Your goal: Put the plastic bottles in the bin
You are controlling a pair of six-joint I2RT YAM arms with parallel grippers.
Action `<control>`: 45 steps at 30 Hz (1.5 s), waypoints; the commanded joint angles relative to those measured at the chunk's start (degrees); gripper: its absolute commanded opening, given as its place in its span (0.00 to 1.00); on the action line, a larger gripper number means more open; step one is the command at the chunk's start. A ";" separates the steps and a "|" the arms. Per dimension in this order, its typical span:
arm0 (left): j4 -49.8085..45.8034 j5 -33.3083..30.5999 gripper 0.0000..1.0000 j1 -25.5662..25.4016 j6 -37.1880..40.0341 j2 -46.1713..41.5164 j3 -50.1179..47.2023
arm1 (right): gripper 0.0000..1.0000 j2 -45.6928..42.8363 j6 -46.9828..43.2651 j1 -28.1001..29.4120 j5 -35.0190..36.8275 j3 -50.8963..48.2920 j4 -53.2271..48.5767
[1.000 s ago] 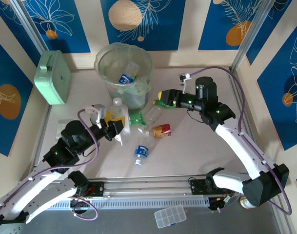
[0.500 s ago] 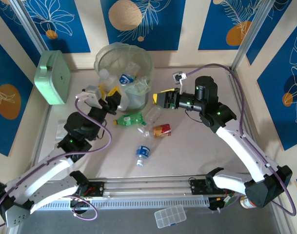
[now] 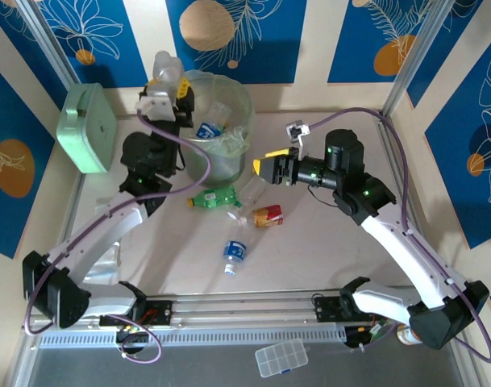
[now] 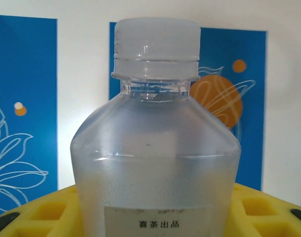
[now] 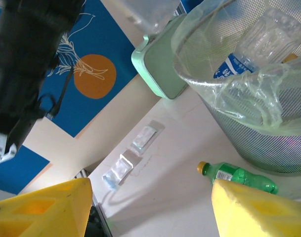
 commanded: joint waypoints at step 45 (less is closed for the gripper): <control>-33.43 13.01 0.91 9.11 -11.21 20.08 21.92 | 0.65 -1.09 0.06 1.25 5.30 0.53 -4.79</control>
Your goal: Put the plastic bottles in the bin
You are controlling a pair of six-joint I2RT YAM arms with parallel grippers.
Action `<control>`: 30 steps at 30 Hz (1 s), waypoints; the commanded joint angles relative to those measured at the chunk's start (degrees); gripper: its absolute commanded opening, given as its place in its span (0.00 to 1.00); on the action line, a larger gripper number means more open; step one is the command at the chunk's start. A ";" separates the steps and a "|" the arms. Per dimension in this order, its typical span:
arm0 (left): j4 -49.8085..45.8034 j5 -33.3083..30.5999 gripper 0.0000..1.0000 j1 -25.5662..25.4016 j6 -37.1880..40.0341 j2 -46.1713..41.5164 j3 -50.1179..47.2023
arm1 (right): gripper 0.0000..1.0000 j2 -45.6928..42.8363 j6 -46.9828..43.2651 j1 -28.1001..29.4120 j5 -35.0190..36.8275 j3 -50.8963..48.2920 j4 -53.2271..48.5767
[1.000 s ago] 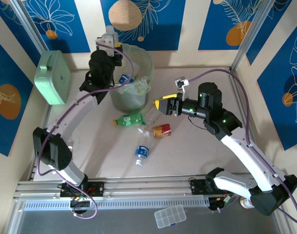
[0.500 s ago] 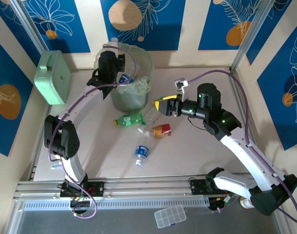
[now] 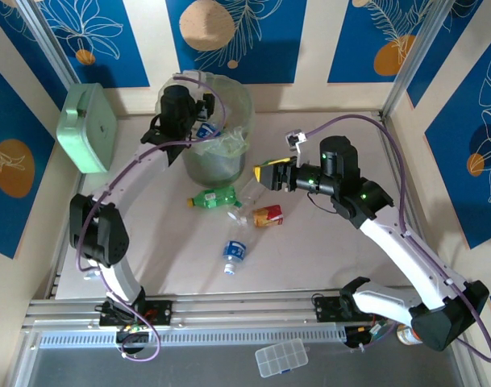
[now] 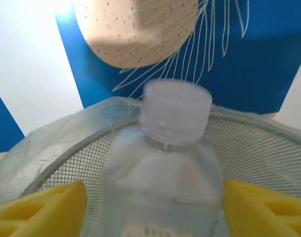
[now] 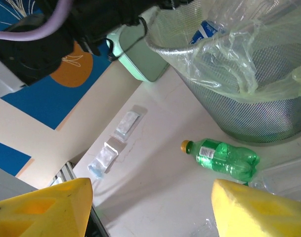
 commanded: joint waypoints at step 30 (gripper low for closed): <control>-11.91 27.08 0.99 -14.40 -26.14 -36.49 -32.45 | 0.63 -2.62 3.10 2.51 6.72 2.17 -2.37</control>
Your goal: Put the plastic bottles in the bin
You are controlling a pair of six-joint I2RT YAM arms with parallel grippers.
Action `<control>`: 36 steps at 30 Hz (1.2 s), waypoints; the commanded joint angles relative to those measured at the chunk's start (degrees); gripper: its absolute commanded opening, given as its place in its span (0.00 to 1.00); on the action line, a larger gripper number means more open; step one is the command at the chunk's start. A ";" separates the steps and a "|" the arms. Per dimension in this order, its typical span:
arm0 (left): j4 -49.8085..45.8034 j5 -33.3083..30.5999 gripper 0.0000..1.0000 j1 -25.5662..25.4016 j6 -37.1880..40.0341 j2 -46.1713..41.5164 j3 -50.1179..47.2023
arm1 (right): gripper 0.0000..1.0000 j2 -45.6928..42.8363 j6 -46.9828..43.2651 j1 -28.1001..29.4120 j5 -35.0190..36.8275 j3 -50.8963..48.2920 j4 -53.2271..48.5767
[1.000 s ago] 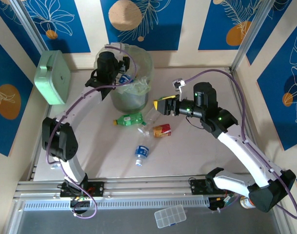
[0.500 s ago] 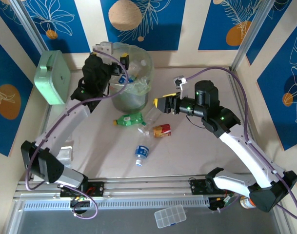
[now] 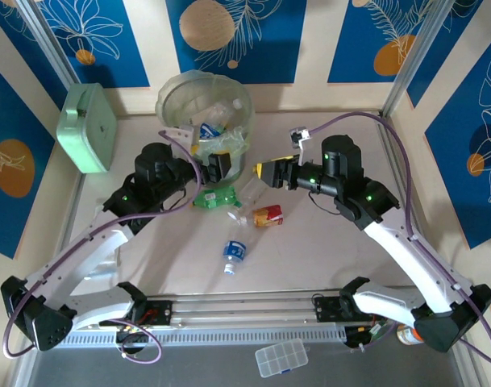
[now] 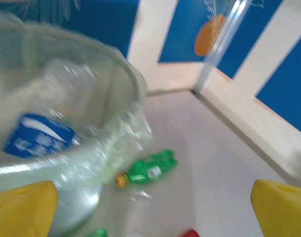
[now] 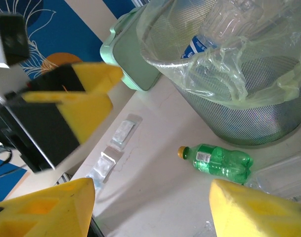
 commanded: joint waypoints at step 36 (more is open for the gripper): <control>-33.04 0.60 0.89 -16.14 -11.01 34.15 3.99 | 0.62 -5.69 2.01 -0.54 1.91 -6.02 0.07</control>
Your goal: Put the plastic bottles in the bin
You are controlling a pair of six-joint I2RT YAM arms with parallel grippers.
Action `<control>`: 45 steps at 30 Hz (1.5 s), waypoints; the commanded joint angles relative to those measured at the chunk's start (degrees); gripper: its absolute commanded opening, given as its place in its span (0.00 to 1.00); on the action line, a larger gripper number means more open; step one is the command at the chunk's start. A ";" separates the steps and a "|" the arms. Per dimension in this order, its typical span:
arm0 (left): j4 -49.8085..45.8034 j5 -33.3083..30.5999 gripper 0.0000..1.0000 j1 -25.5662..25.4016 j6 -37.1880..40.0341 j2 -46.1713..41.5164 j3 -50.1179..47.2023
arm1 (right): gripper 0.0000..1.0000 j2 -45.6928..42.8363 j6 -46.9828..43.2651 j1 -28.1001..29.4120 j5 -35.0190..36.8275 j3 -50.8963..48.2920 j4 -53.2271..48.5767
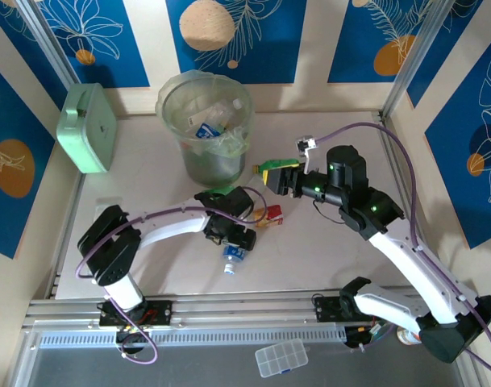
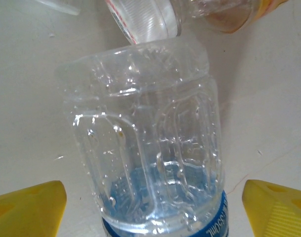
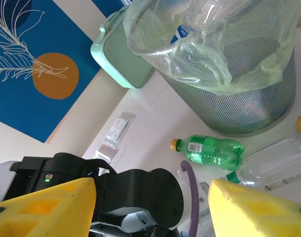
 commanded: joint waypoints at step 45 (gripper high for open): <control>20.37 3.99 0.53 13.35 19.43 -33.86 1.57 | 0.63 0.22 0.94 -0.60 -1.11 -1.43 1.28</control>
